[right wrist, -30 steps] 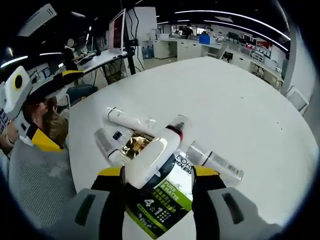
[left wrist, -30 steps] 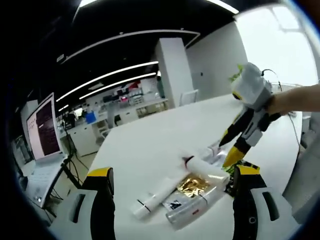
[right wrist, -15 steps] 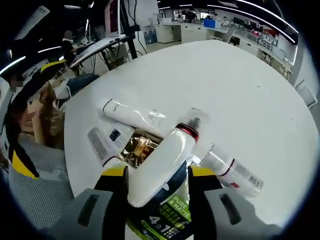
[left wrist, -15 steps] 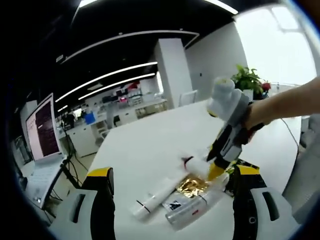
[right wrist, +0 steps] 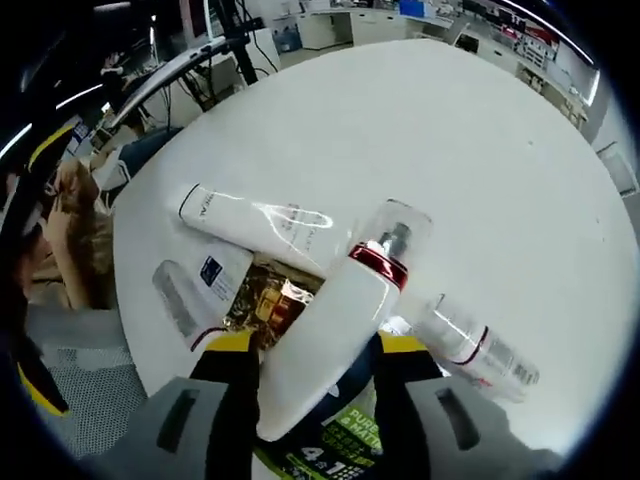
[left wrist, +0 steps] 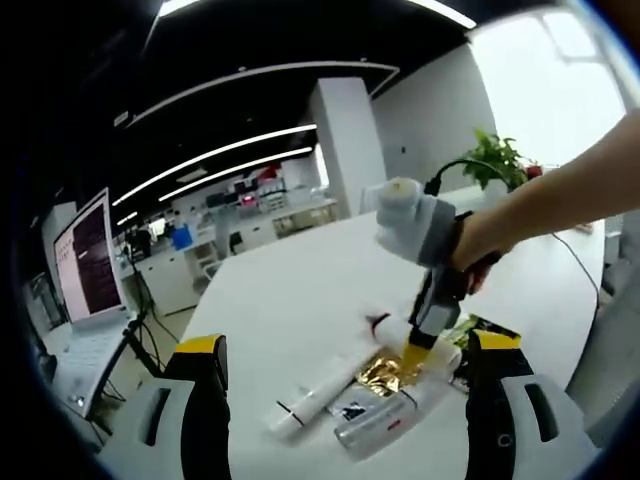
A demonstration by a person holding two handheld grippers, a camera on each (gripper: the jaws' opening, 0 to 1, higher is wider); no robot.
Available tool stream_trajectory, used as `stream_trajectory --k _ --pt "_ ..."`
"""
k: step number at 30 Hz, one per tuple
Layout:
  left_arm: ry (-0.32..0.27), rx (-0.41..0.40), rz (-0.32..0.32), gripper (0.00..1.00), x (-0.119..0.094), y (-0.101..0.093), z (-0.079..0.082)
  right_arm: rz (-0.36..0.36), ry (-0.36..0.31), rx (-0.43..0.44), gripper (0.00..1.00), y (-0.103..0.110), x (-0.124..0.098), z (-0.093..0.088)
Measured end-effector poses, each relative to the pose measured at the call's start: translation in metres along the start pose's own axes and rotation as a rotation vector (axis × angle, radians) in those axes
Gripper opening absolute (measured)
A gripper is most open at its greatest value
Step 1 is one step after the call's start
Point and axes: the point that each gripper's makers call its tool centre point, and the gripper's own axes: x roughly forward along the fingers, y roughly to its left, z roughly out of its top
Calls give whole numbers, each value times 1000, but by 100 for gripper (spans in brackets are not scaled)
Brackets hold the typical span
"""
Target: Arrange the skincare products in the storage area until every visible bottle or jar stands upright without overlapping.
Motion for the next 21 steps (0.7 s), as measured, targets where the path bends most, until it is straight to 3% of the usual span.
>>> stream_trajectory --k 5,9,16,21 --pt "0 -1 -3 97 0 0 0 -27 68 7 43 -4 3 -1" --pt "-2 0 0 97 0 0 0 -53 116 -46 41 -7 3 -4" --pt "2 -1 -1 97 0 0 0 -103 169 -148 40 -16 8 -6" --pt "6 -4 -8 97 0 -2 -1 -116 187 -155 40 -16 8 -7"
